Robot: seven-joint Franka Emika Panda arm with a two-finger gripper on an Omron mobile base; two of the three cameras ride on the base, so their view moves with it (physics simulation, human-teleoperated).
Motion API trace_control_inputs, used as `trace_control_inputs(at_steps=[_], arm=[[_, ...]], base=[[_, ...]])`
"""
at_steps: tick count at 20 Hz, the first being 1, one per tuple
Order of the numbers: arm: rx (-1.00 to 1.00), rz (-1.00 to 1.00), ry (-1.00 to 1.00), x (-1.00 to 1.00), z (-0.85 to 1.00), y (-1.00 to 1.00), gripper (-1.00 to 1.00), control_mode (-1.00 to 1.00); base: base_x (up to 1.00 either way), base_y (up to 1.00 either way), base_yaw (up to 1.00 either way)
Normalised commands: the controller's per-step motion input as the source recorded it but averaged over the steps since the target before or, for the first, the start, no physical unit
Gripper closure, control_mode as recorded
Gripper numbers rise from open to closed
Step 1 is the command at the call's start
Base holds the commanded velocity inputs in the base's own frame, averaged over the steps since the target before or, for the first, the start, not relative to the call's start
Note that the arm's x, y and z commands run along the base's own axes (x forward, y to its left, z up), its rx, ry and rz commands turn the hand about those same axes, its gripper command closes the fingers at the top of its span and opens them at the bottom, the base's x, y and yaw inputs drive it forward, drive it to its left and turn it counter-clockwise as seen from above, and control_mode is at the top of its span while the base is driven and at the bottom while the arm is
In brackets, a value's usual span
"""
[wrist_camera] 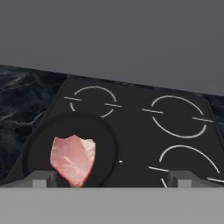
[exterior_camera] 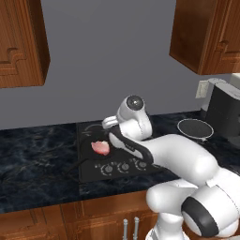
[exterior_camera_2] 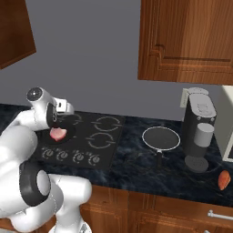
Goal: Place both pans onto different burners. Then place the sweet potato and the steak on different pans.
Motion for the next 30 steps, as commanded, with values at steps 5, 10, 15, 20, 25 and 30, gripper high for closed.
trace_control_inputs(at_steps=[5, 10, 15, 20, 25, 30], arm=[[0.0, 0.0, 0.02, -0.37, 0.0, -0.42, -1.0, -1.0], [-0.01, 0.0, 0.03, -0.33, 0.0, -0.42, -1.0, -1.0], [-0.03, 0.0, 0.01, -0.18, 0.0, -0.5, -1.0, -1.0], [0.0, 0.0, 0.0, -0.02, 0.0, -0.51, -1.0, -1.0], [0.0, 0.0, 0.0, 0.0, 0.0, -0.56, -1.0, -1.0], [0.02, 0.0, 0.0, -0.07, 0.0, -0.46, -1.0, -1.0]], base=[[0.0, 0.0, 0.0], [0.0, 0.0, 0.0], [0.0, 0.0, 0.0], [0.0, 0.0, 0.0], [0.0, 0.0, 0.0], [0.0, 0.0, 0.0]])
